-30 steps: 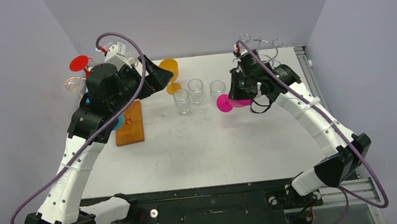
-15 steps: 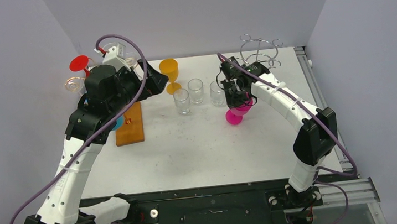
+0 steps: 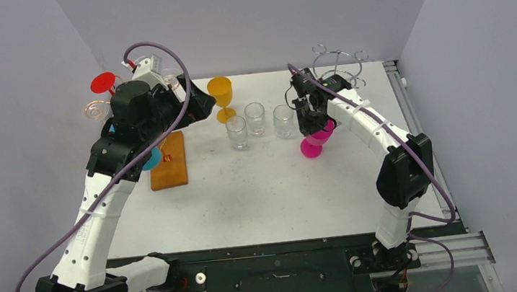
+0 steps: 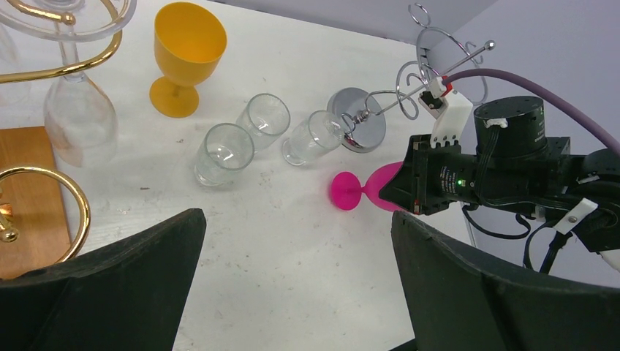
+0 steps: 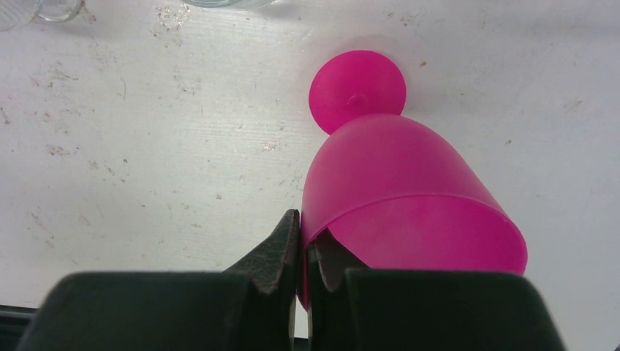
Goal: Take the wine glass off the wine glass rack
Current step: Place the wine glass at the center of the board.
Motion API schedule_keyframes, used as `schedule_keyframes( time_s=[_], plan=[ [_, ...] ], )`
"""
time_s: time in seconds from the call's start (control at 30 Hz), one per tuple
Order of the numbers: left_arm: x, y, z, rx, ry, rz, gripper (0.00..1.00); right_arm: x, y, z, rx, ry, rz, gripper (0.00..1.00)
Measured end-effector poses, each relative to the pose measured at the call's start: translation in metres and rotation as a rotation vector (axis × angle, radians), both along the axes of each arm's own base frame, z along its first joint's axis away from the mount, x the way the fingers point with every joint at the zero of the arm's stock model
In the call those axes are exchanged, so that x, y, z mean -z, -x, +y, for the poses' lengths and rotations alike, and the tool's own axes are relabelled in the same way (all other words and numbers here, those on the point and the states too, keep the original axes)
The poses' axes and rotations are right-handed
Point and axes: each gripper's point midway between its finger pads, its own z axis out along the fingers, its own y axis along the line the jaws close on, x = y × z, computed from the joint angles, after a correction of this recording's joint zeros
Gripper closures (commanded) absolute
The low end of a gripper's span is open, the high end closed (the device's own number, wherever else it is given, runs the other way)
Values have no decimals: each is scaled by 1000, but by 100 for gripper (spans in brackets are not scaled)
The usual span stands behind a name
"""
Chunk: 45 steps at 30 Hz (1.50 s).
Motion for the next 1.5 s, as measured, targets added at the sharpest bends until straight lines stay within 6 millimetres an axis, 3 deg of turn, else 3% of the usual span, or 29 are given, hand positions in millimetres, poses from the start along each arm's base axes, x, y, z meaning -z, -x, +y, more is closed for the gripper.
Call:
schedule_keyframes(
  time_s=[0.53, 0.73, 1.03, 1.23, 1.3, 1.5],
  plan=[
    [2, -4, -3, 16, 6, 12, 4, 8, -6, -2, 4, 10, 17, 74],
    [2, -4, -3, 17, 6, 12, 4, 5, -9, 0, 9, 3, 7, 69],
    [2, -4, -2, 14, 7, 12, 4, -14, -11, 1, 25, -26, -40, 63],
    [-2, -2, 1, 3, 12, 3, 4, -38, -8, -1, 31, -54, -96, 51],
    [-4, 0, 5, -10, 10, 4, 4, -46, -6, -2, 32, -65, -117, 42],
    [-12, 13, 26, -105, 5, 2, 2, -77, 1, -4, 42, -119, -198, 36]
  ],
)
